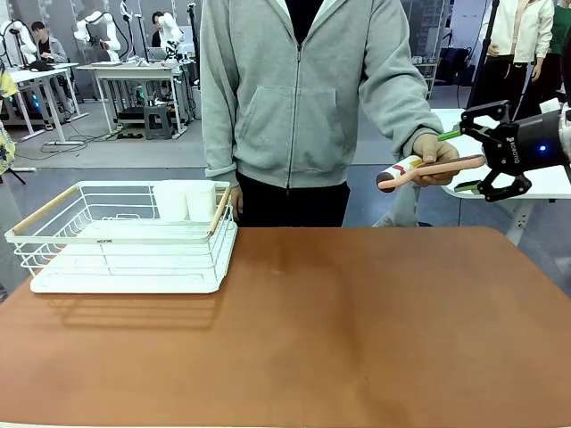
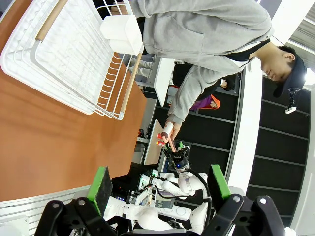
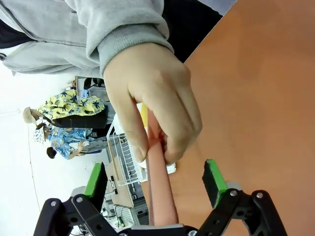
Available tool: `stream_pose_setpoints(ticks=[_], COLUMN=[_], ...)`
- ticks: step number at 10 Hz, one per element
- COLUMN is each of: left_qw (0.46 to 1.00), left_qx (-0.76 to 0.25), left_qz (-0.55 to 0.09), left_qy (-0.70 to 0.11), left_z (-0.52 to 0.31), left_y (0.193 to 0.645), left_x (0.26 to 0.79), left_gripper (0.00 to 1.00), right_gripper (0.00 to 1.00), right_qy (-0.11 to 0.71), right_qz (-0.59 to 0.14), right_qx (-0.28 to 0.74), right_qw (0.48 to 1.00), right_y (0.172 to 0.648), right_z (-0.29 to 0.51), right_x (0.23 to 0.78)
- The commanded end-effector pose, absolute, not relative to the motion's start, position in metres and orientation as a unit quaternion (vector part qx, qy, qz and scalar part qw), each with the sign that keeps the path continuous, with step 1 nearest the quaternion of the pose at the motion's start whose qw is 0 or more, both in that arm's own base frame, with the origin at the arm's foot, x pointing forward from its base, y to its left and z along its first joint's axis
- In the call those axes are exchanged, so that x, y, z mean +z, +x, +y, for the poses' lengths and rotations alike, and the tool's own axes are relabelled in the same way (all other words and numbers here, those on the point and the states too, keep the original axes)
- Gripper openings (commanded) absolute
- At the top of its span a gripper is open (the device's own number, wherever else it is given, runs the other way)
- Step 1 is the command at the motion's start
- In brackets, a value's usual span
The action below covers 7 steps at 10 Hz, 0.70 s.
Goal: Clean the table.
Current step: Pick up the Lint Roller when the human hands it over.
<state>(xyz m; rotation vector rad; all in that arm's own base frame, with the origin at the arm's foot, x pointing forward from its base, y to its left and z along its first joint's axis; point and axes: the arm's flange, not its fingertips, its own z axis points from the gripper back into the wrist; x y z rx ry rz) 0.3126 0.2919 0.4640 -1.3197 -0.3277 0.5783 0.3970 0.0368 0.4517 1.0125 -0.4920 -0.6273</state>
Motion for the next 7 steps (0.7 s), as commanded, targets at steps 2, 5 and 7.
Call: stream_pose_setpoints(ticks=[2,5,7], left_qw=[0.738,0.738,0.738], left_qx=[0.263,0.263,0.263], left_qz=[-0.151,-0.151,-0.151], left_qy=[-0.603,-0.603,-0.603], left_z=[0.2935,0.2935,0.2935], left_y=[0.3102,0.3102,0.3102], left_x=[0.4652,0.4652,0.4652], left_gripper=[1.0,1.0,1.0], right_gripper=[1.0,0.81,0.79], right_qy=[0.484,0.486,0.483], right_qz=[-0.23,-0.242,-0.239], right_qx=[-0.283,-0.277,-0.277], right_qw=[0.796,0.793,0.796], right_y=[0.3751,0.3768,0.3772], right_z=[0.0372,0.0359,0.0368], right_x=[0.4361,0.4378,0.4364])
